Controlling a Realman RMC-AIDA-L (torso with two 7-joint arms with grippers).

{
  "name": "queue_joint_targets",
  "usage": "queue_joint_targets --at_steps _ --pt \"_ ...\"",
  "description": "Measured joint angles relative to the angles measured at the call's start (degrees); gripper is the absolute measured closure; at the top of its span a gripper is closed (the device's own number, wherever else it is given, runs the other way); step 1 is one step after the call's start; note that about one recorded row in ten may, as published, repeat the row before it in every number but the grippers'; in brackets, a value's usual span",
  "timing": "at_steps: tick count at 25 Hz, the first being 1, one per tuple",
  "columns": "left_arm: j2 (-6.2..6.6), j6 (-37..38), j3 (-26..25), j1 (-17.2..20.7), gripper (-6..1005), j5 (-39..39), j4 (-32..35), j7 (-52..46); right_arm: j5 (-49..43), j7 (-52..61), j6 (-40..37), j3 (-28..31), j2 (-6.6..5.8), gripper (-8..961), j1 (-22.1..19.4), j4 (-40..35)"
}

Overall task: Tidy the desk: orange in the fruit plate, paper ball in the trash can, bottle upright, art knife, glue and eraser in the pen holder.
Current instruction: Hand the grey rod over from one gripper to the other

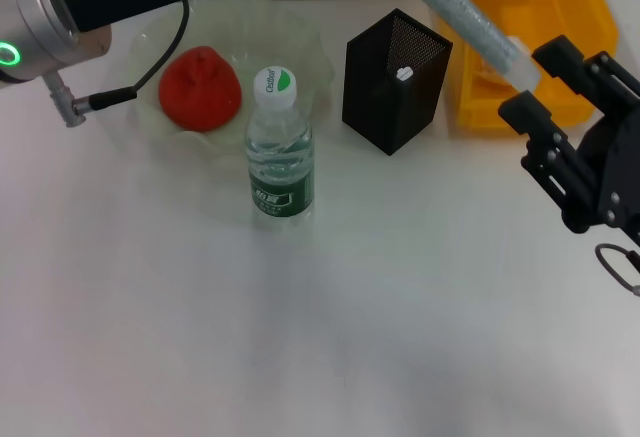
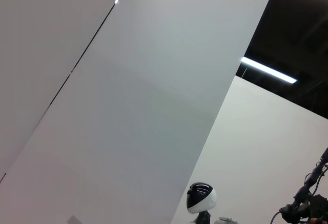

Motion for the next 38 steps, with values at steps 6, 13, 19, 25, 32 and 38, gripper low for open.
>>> queue_joint_targets --at_steps 6,13,19,25,32,38 --pt "-0.04 -0.01 1.16 0.1 841 -0.01 -0.1 0.34 -0.03 -0.02 0.8 -0.2 0.01 493 0.98 0.37" --pt "-0.11 -0.11 1.34 0.06 841 -0.01 -0.1 0.43 -0.37 -0.05 1.54 -0.47 0.01 520 2.03 0.88" --pt "-0.1 -0.33 1.39 0.1 841 0.15 -0.09 0.67 -0.55 -0.12 2.53 -0.68 0.0 528 2.6 1.15" --pt "-0.1 -0.47 1.39 0.22 840 0.29 -0.09 1.04 -0.62 0.17 2.54 -0.66 0.0 634 2.89 1.38" --pt "-0.01 -0.62 1.4 0.45 840 0.41 -0.09 1.11 -0.63 -0.04 2.26 -0.63 0.0 722 2.85 1.85" --pt "-0.01 -0.7 1.39 0.54 839 0.47 -0.1 1.26 -0.64 -0.05 2.06 -0.63 0.0 745 2.73 1.85"
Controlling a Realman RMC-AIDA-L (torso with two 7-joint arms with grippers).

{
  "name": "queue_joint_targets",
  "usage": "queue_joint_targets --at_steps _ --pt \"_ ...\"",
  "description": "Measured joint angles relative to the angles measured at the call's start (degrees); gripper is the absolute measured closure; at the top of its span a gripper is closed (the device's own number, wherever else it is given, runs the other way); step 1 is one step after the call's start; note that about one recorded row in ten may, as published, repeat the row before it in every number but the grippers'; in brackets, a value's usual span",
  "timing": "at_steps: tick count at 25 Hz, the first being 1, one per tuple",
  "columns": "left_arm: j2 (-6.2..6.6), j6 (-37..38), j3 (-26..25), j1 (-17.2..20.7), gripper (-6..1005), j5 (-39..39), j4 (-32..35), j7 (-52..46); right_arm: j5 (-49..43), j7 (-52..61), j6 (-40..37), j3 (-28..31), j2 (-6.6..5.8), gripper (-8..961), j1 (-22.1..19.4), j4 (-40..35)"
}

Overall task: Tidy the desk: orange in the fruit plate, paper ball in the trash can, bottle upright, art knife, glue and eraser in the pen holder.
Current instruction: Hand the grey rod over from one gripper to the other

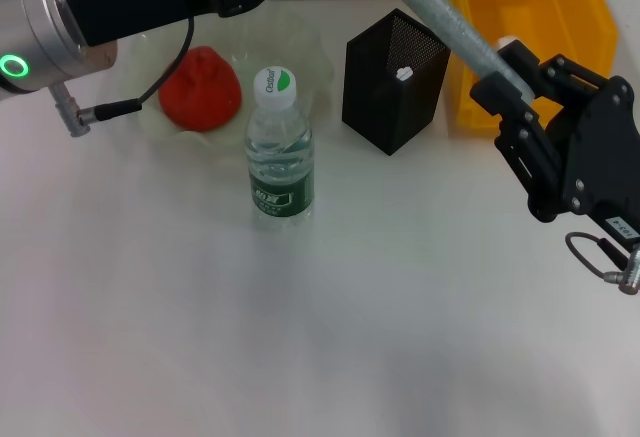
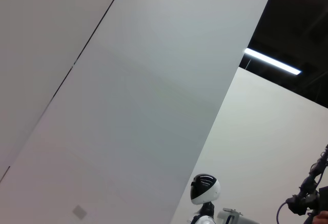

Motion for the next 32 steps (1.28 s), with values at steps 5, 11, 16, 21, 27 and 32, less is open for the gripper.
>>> queue_joint_targets --at_steps 5,11,16,21,27,32 --pt "0.0 -0.03 -0.02 -0.01 839 0.0 -0.46 0.04 -0.1 0.0 0.04 0.0 0.0 763 -0.07 0.39" --pt "0.01 0.48 0.28 0.05 839 -0.02 -0.69 0.59 -0.11 0.0 0.07 -0.01 0.0 786 -0.32 0.6" --pt "0.12 1.18 2.5 0.13 838 -0.12 -0.44 1.14 -0.11 -0.01 -0.21 -0.01 0.0 785 -0.51 0.62" --pt "-0.04 0.99 2.39 1.0 838 -0.27 -0.69 2.15 -0.1 0.0 -0.21 0.04 0.0 787 -0.66 0.61" --pt "0.14 0.95 2.05 1.48 721 -0.92 -0.68 2.75 -0.1 -0.02 -0.15 -0.72 0.0 788 -0.77 0.61" --pt "0.25 1.15 0.23 2.12 518 -1.16 -0.66 3.3 -0.08 -0.03 0.09 -0.62 0.0 787 -1.08 0.4"
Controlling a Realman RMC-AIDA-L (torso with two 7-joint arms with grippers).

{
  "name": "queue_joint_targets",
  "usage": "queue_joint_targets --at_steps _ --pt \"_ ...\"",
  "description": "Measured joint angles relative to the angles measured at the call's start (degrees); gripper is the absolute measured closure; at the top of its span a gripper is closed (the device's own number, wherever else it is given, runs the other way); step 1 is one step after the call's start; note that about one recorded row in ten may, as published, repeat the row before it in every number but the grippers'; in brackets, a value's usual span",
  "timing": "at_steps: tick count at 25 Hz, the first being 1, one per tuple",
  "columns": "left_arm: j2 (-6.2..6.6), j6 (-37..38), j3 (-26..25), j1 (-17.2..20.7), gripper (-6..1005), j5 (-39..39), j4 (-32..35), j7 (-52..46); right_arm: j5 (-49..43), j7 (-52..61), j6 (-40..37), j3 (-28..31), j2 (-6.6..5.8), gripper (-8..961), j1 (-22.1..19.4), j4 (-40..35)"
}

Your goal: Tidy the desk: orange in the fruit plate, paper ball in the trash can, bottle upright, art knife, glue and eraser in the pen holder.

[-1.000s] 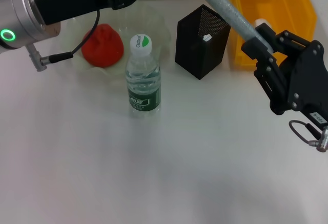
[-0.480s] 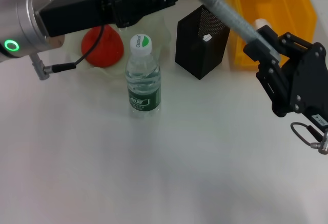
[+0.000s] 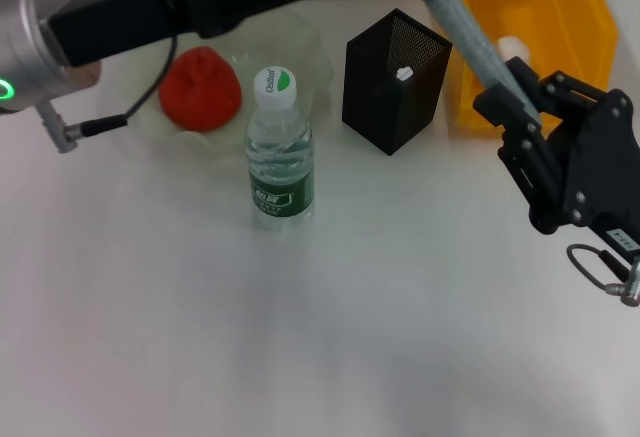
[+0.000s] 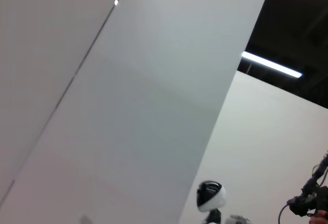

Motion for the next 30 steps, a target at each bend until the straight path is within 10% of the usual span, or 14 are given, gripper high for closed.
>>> queue_joint_targets --at_steps 5,13,19,24,30 --pt "0.77 0.06 -2.18 2.81 359 -0.06 0.22 2.97 1.99 5.47 -0.36 2.18 -0.51 789 -1.27 -6.67" --pt "3.91 -0.1 2.92 8.31 191 6.51 0.85 14.95 4.68 43.58 5.92 1.77 -1.82 795 1.33 -41.78" --pt "3.98 -0.27 5.75 10.14 187 9.08 1.95 18.12 -1.14 73.73 14.74 -16.05 -7.03 796 4.75 -63.48" --pt "2.94 -3.73 6.99 10.85 186 14.91 1.93 19.23 -20.03 99.2 13.55 -29.3 -13.04 798 17.66 -71.38" --pt "2.23 -3.96 7.08 10.65 186 15.99 2.05 19.68 -37.8 104.66 9.88 -34.81 -13.15 799 32.12 -66.29"
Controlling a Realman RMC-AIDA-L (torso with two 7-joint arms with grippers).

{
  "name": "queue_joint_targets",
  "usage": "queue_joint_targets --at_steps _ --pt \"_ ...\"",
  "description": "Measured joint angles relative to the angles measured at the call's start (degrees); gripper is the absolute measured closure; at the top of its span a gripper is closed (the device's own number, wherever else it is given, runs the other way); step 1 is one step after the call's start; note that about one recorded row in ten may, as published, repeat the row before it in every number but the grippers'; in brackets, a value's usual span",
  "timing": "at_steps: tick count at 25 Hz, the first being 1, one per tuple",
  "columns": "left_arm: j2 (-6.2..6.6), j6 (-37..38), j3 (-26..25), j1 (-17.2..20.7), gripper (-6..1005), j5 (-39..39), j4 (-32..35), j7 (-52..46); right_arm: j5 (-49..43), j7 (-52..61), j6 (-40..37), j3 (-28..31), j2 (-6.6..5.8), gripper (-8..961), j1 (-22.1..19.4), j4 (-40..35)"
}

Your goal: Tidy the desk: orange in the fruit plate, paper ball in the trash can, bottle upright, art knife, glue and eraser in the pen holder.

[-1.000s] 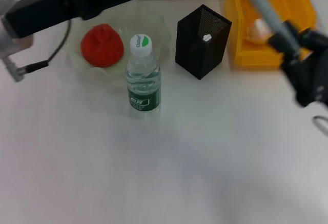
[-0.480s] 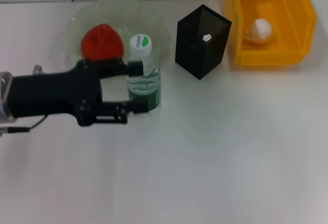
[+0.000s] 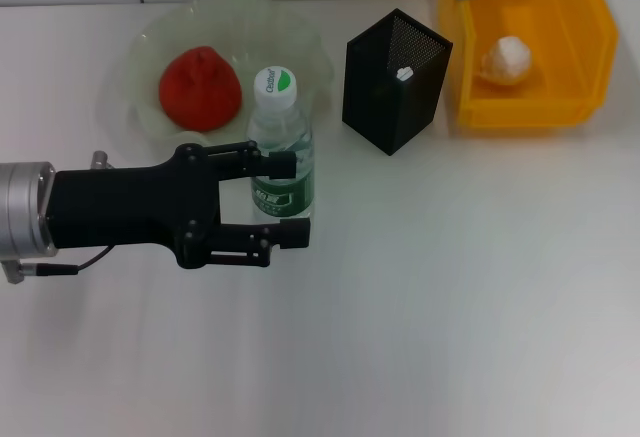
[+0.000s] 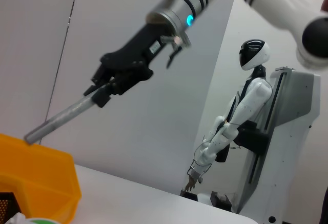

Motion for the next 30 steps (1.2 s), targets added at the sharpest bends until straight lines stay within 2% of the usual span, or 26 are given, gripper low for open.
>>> queue_joint_targets --at_steps 3,4,5,8,14,21,27,29,30 --pt "-0.22 -0.03 0.02 -0.1 186 0.42 0.02 0.02 -6.02 0.23 1.52 -2.75 1.08 800 6.26 6.38" --pt "-0.25 -0.02 0.03 -0.11 186 0.45 0.02 0.02 -9.03 0.41 3.11 -4.28 1.88 800 9.42 10.83" --pt "-0.3 -0.04 0.04 -0.11 186 0.48 0.01 0.02 -9.03 0.41 3.11 -4.28 1.88 800 9.42 10.83" --pt "-0.48 -0.12 0.06 -0.1 186 0.51 -0.11 0.08 -11.33 0.56 6.53 -6.42 3.56 799 11.48 14.05" --pt "-0.96 -0.12 0.07 0.16 186 0.54 -0.01 0.16 -11.84 0.7 15.63 -10.85 6.3 800 12.17 18.56" --pt "-1.12 -0.19 0.07 0.19 186 0.56 -0.02 0.19 -11.85 0.52 20.75 -11.52 6.76 800 12.72 23.07" --pt "-1.12 -0.2 0.07 0.13 186 0.56 -0.12 0.21 -11.48 0.15 21.51 -11.56 7.82 798 11.0 19.86" --pt "-1.11 -0.22 0.06 -0.02 186 0.56 -0.2 0.22 -11.08 -0.27 20.62 -11.09 8.84 736 8.59 15.06" --pt "-1.07 -0.27 0.06 -0.04 186 0.55 -0.21 0.23 -11.08 -0.27 20.62 -11.09 8.84 705 8.59 15.06"
